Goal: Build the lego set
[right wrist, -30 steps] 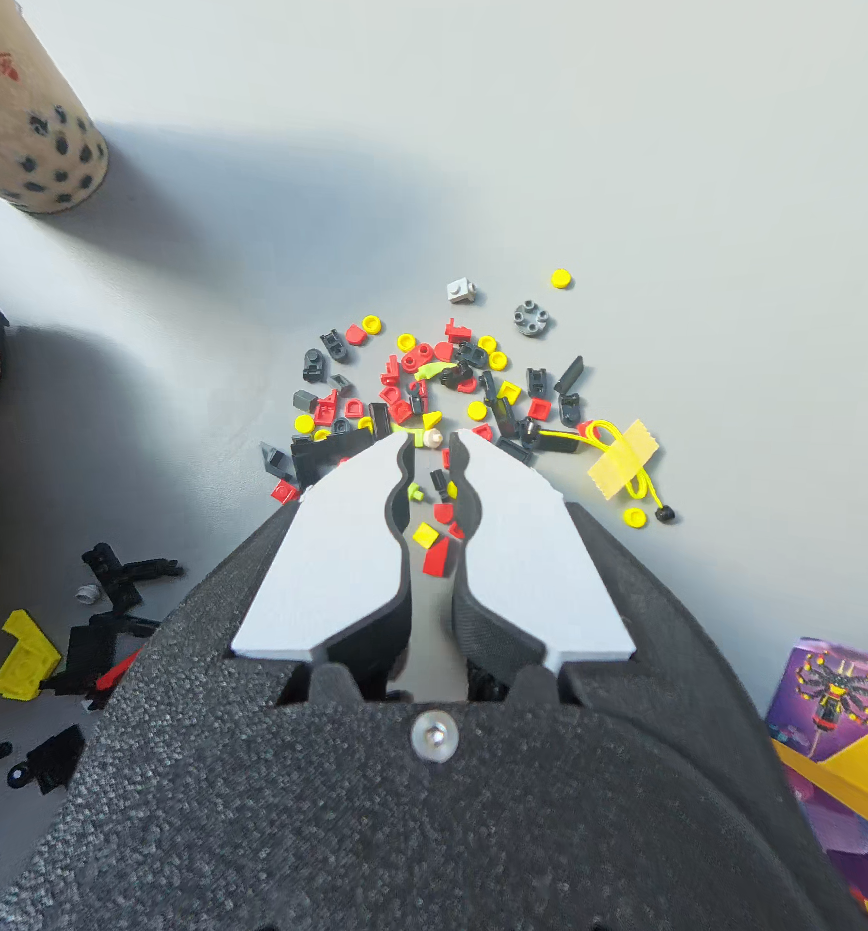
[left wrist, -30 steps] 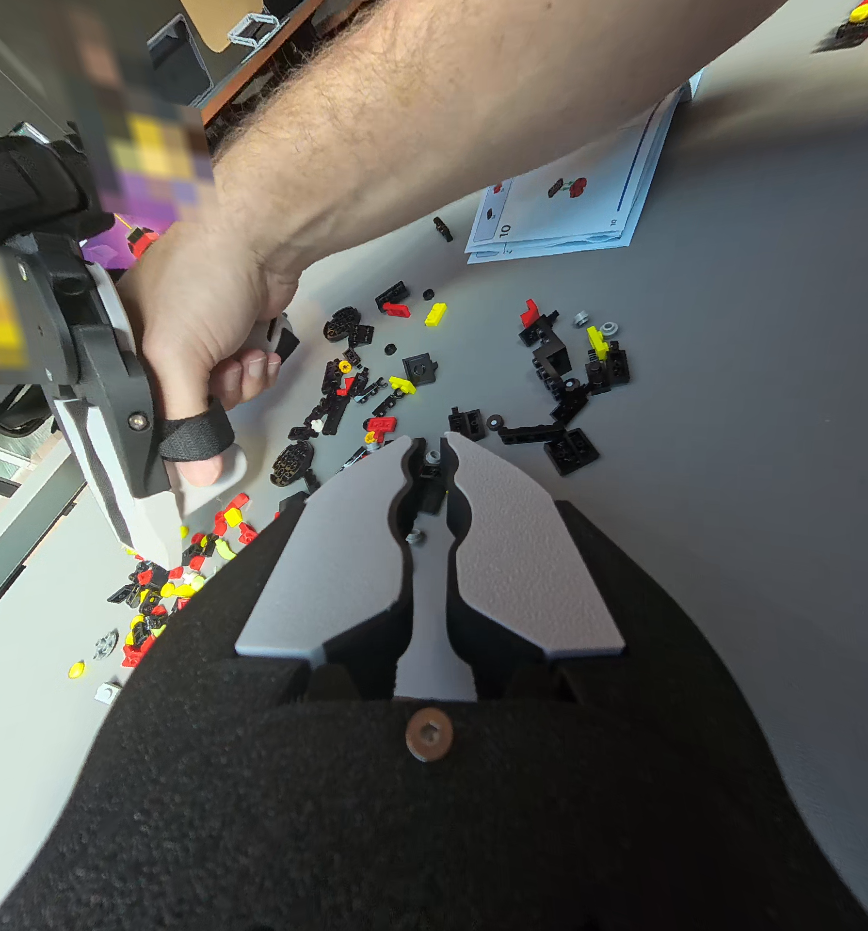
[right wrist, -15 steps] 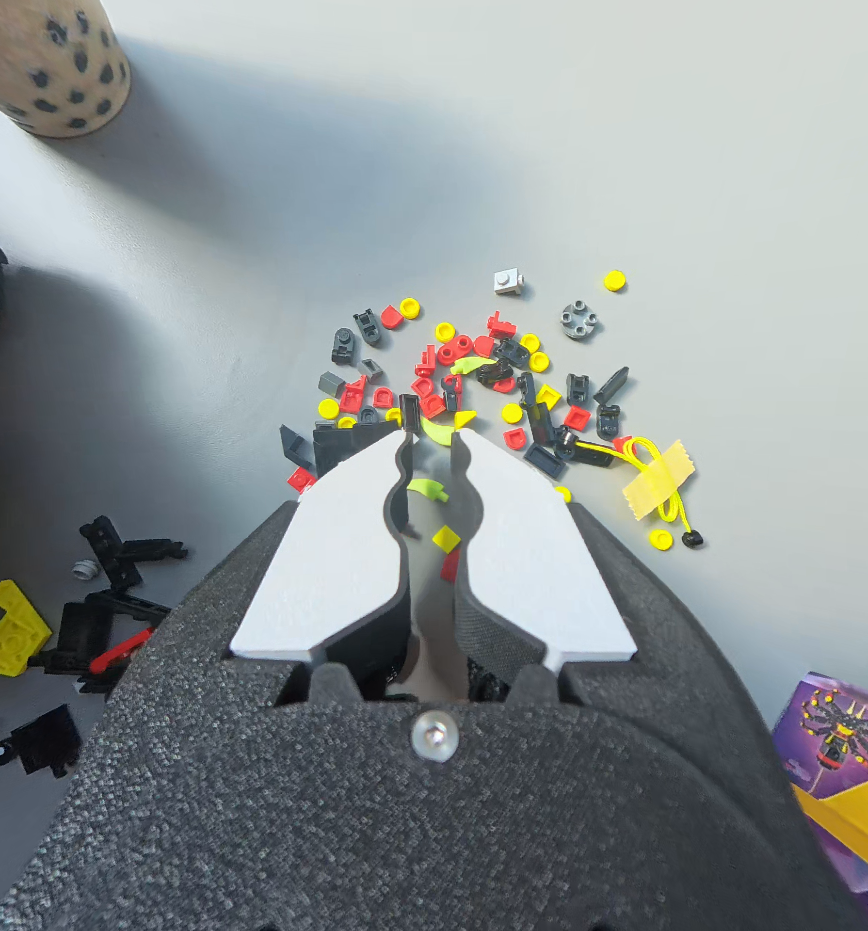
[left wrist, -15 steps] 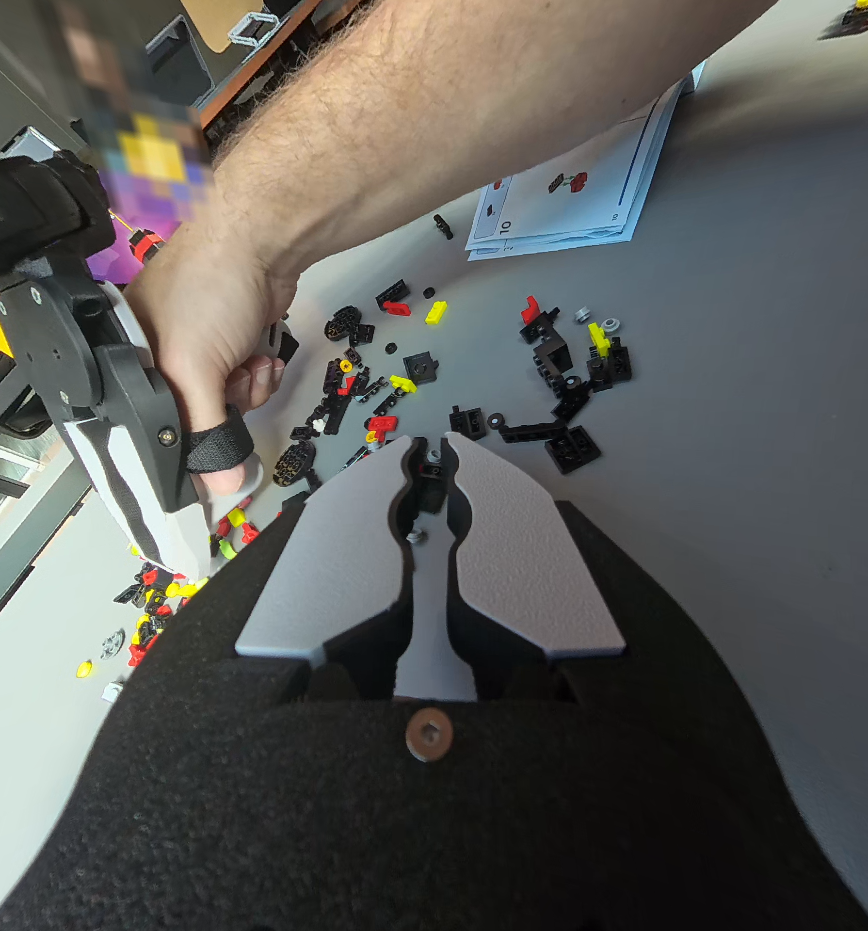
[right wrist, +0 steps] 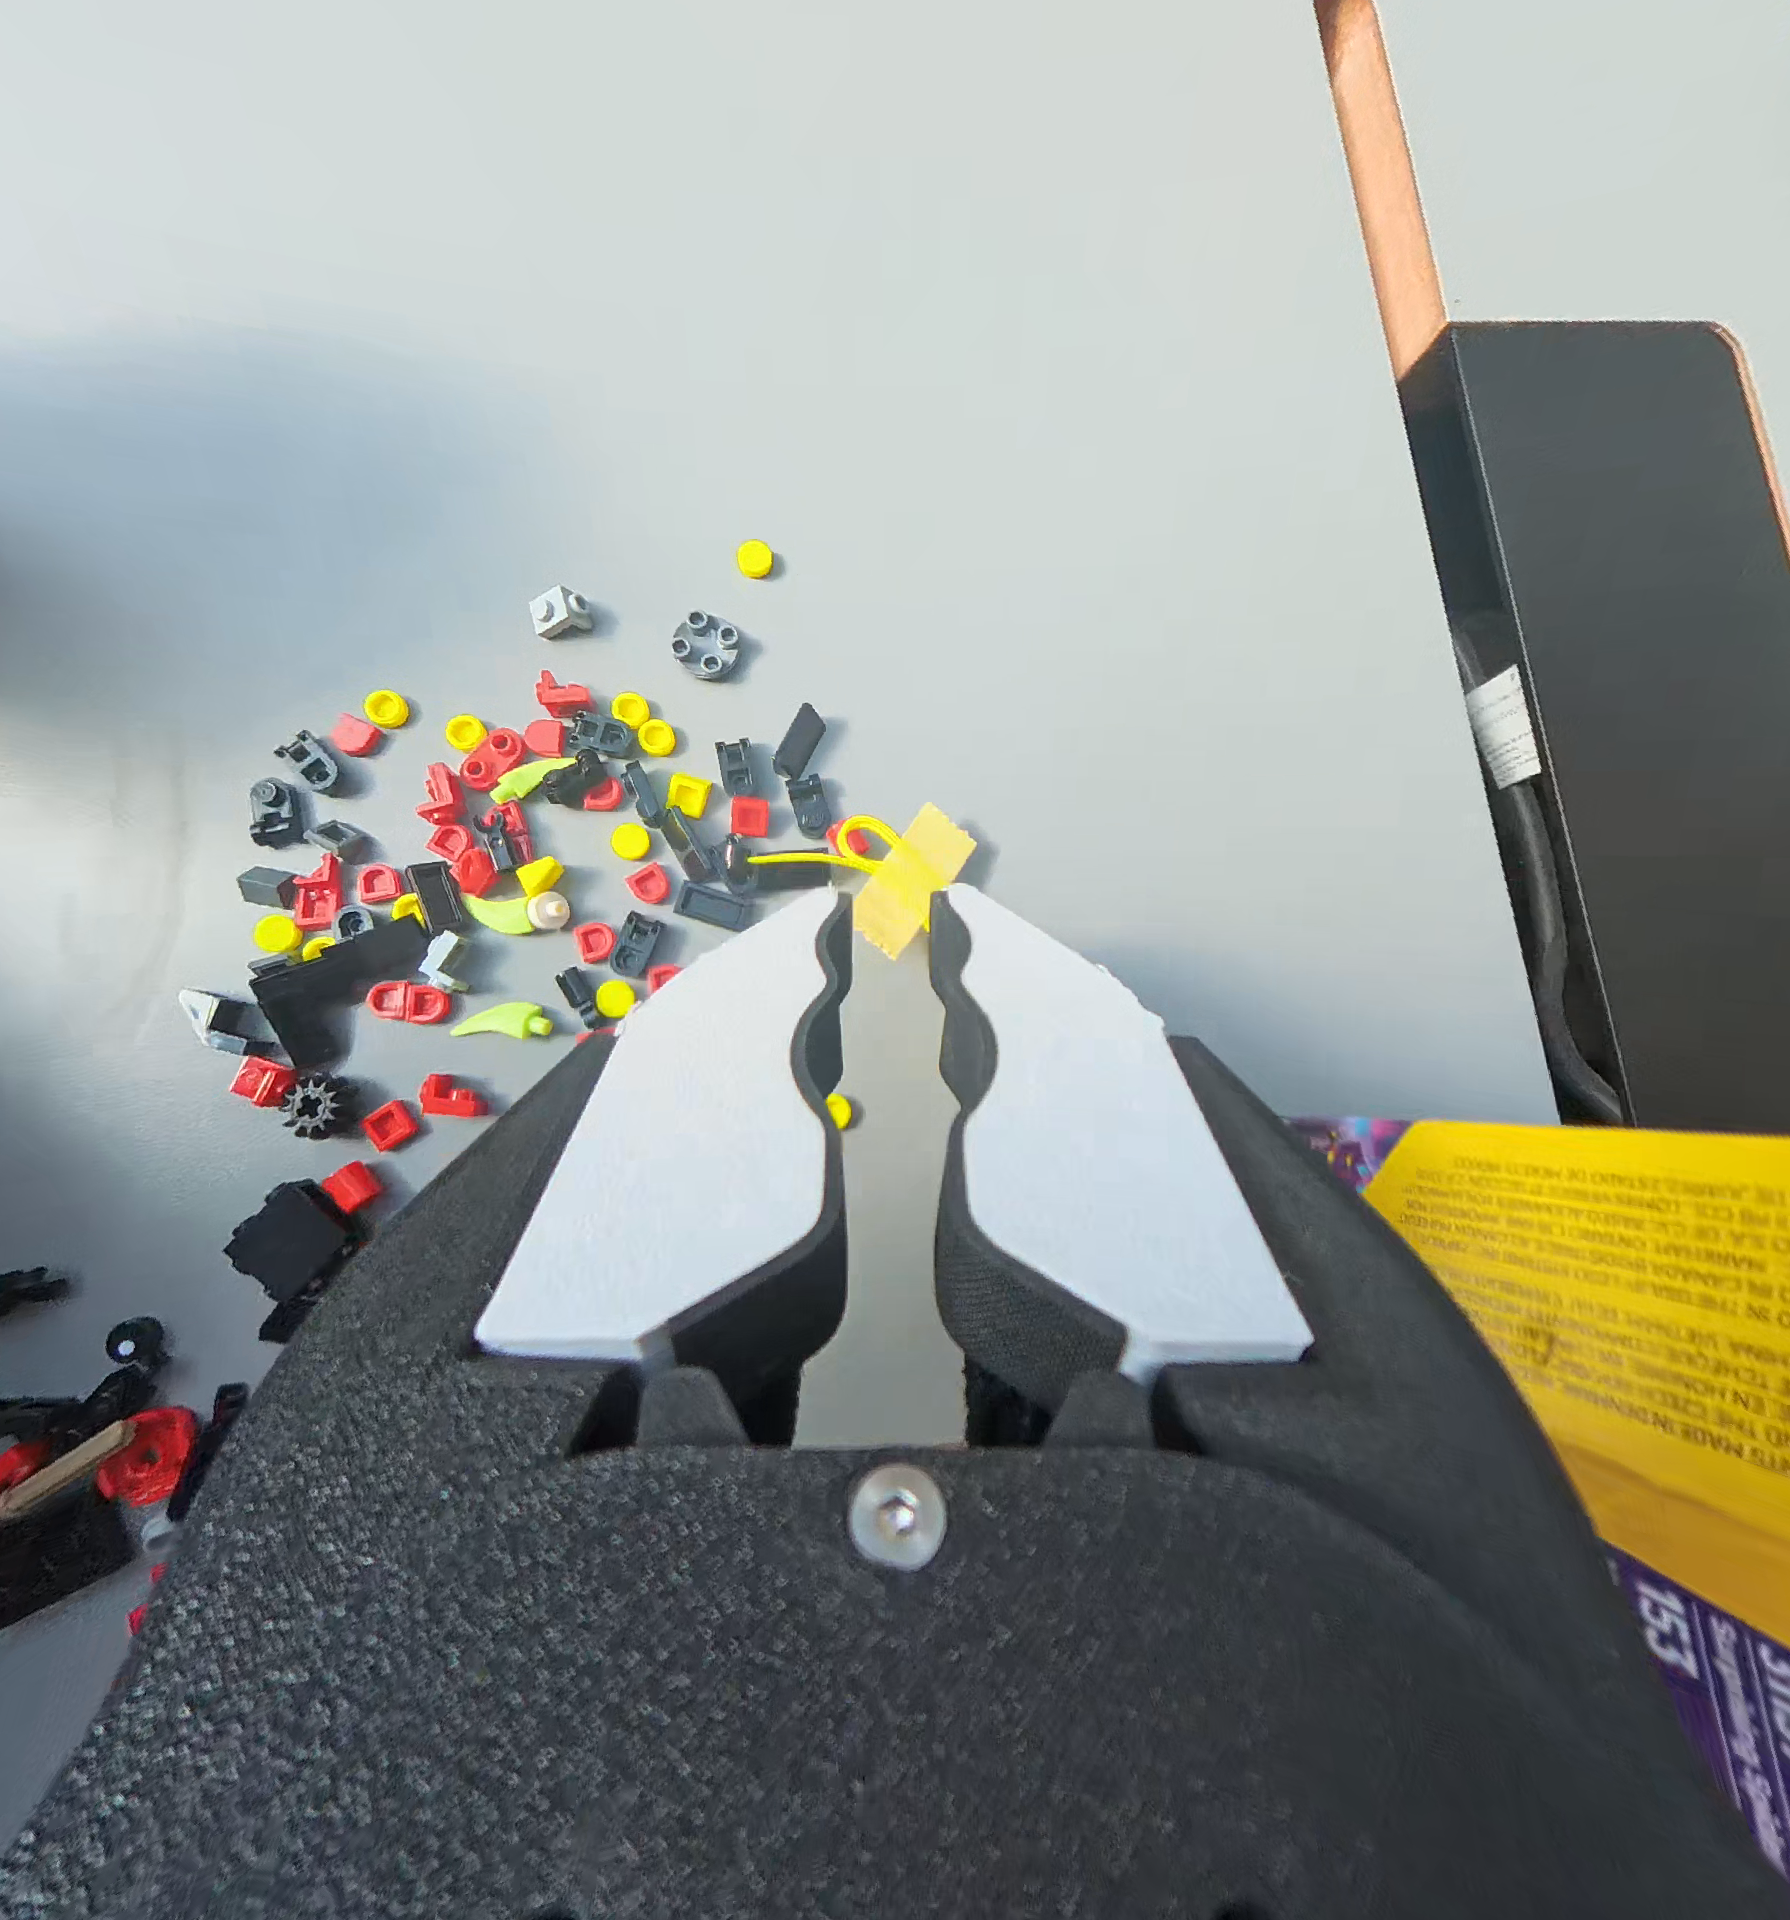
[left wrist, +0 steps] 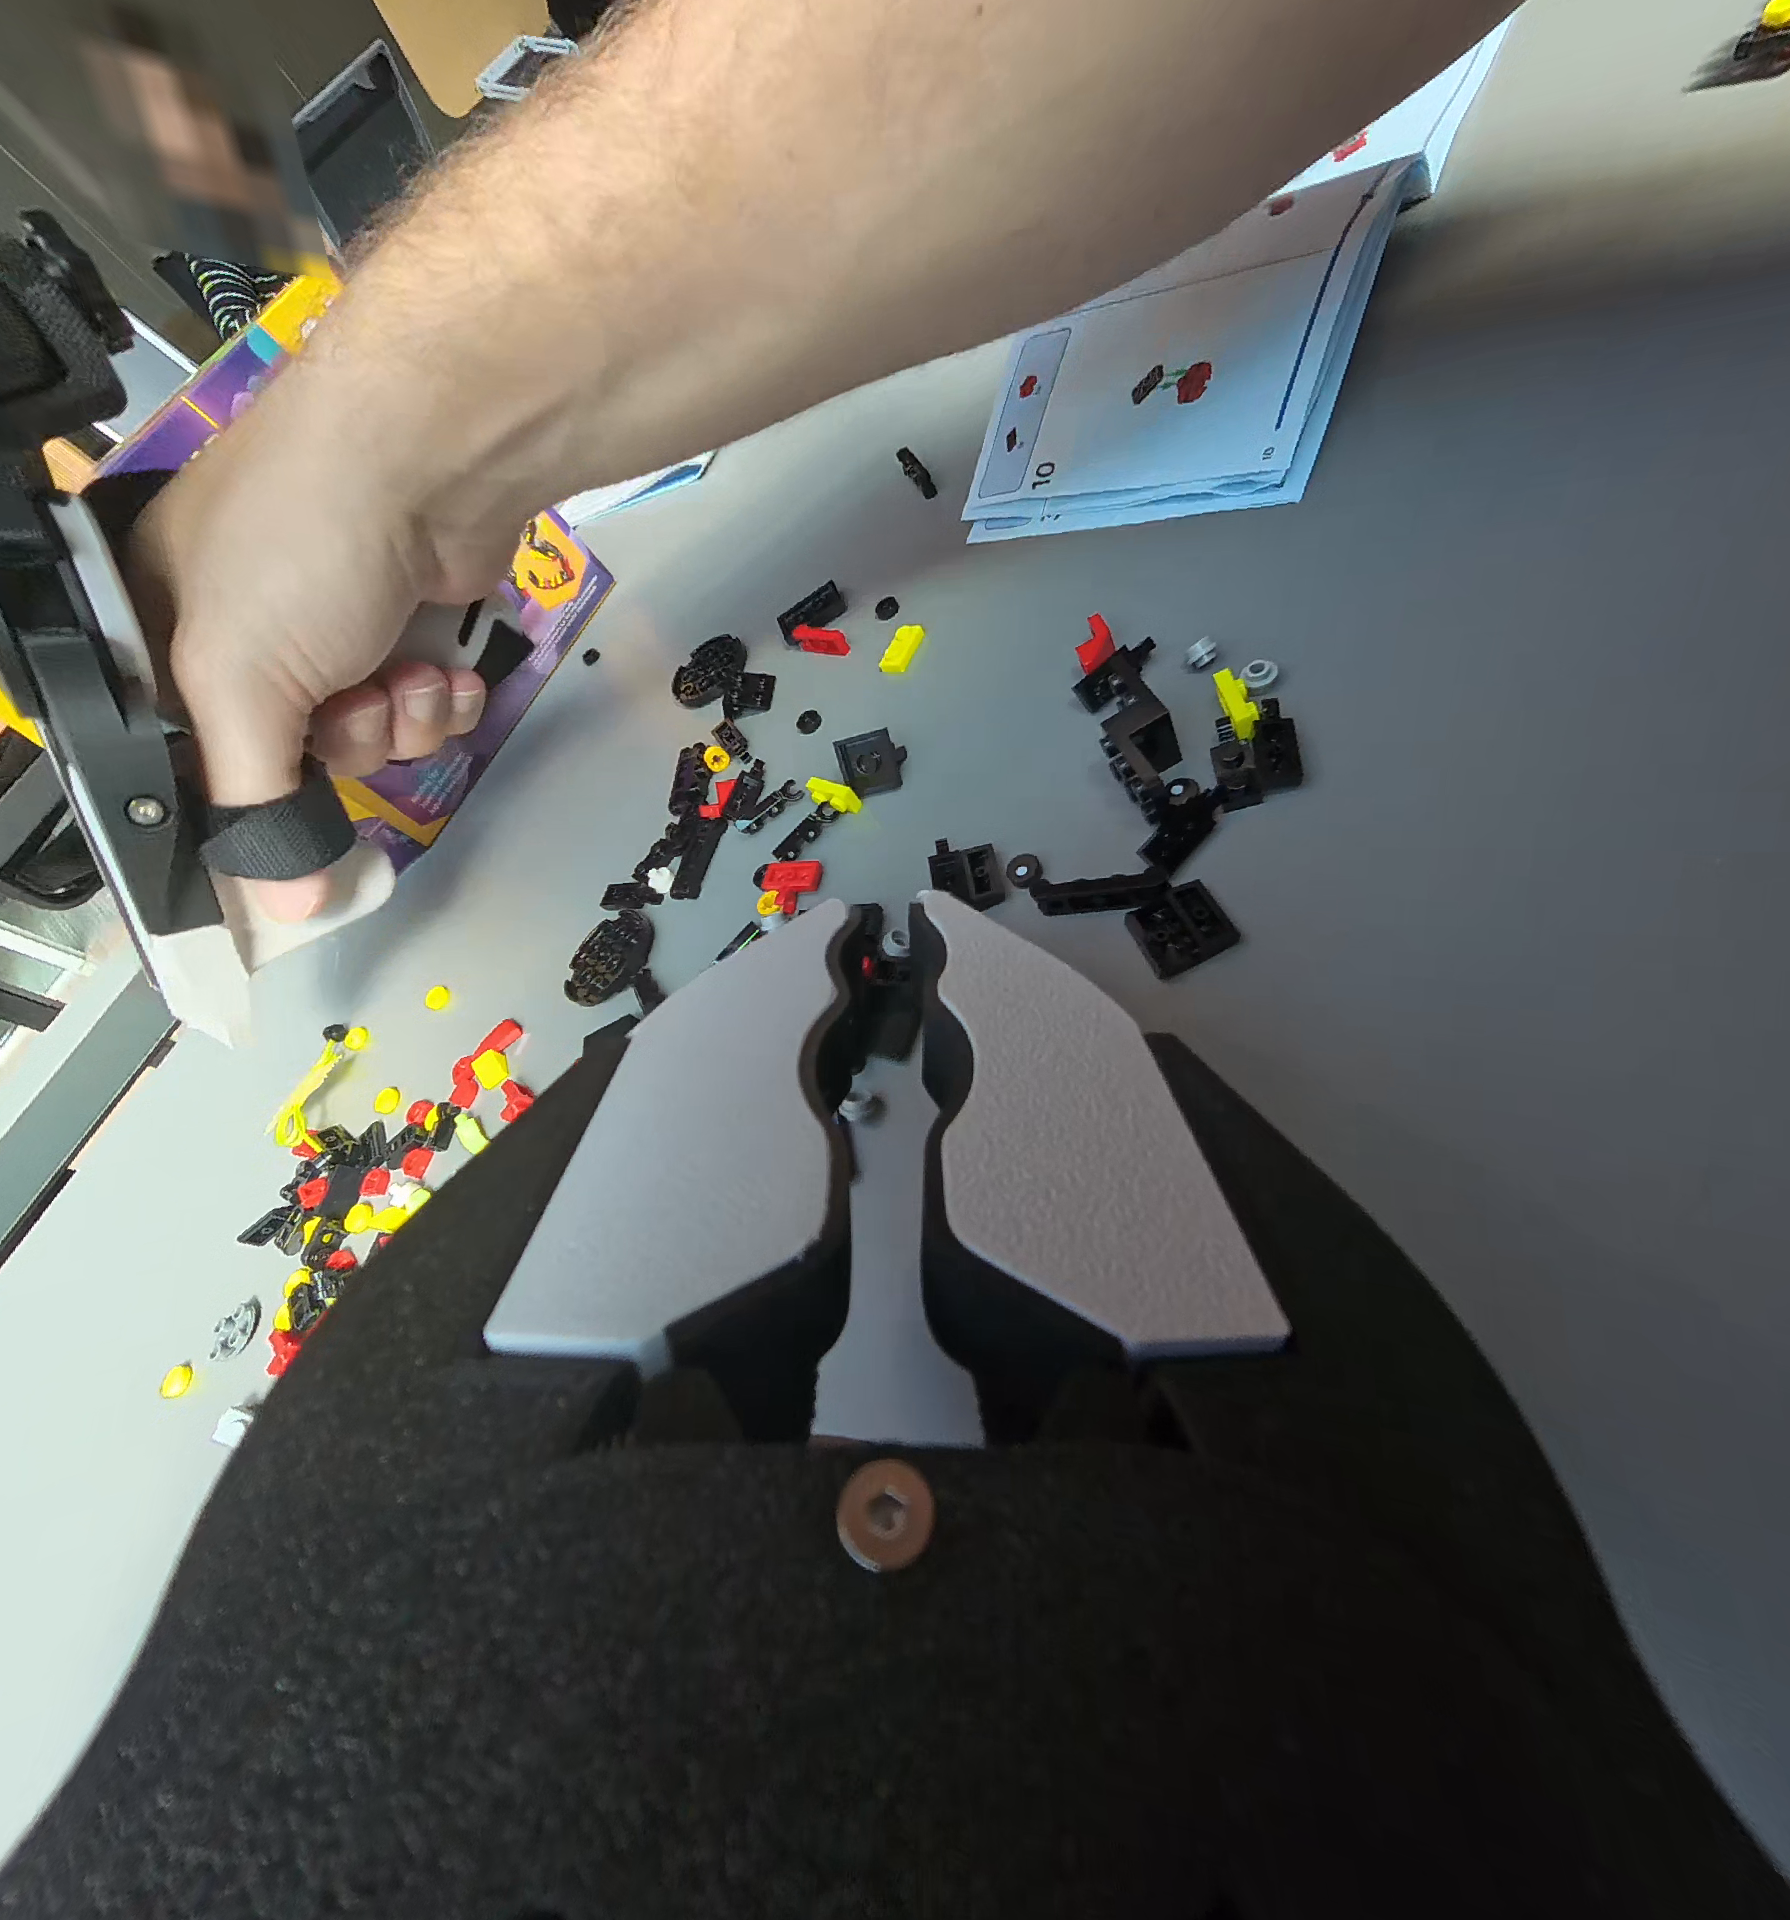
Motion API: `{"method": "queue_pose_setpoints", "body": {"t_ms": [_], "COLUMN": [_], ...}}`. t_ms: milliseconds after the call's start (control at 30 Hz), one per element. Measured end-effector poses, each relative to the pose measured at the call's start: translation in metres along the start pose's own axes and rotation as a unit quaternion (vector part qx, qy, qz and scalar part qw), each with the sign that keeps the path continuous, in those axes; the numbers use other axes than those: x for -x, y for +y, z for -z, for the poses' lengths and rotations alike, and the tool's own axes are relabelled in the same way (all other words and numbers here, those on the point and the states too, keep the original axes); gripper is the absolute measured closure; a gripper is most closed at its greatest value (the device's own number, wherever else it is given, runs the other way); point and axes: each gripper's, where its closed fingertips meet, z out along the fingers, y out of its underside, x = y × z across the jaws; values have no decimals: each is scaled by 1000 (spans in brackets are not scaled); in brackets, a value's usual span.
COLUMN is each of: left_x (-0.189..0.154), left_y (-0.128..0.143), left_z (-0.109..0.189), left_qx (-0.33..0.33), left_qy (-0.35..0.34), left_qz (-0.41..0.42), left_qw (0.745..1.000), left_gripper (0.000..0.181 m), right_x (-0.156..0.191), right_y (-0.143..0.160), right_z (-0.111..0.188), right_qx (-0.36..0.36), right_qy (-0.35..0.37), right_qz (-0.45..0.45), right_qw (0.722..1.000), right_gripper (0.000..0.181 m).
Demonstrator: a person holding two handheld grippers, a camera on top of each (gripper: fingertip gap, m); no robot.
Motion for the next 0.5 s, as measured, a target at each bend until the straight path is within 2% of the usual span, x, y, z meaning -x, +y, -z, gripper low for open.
{"method": "queue_pose_setpoints", "body": {"t_ms": [33, 300, 500], "left_x": [0, 0, 1], "left_y": [0, 0, 2], "left_z": [0, 0, 0], "left_qx": [0, 2, 2], "left_qy": [1, 1, 0], "left_qz": [-1, -6, -2], "left_qw": [1000, 1000, 1000], "left_gripper": [174, 173, 173], "right_x": [-3, -18, -6], "right_y": [5, 66, 116], "right_z": [9, 81, 136], "right_qx": [-2, 8, -1], "right_qy": [4, 50, 76], "right_qz": [-7, -51, -101], "right_qw": [1000, 997, 992], "right_gripper": [168, 167, 167]}}
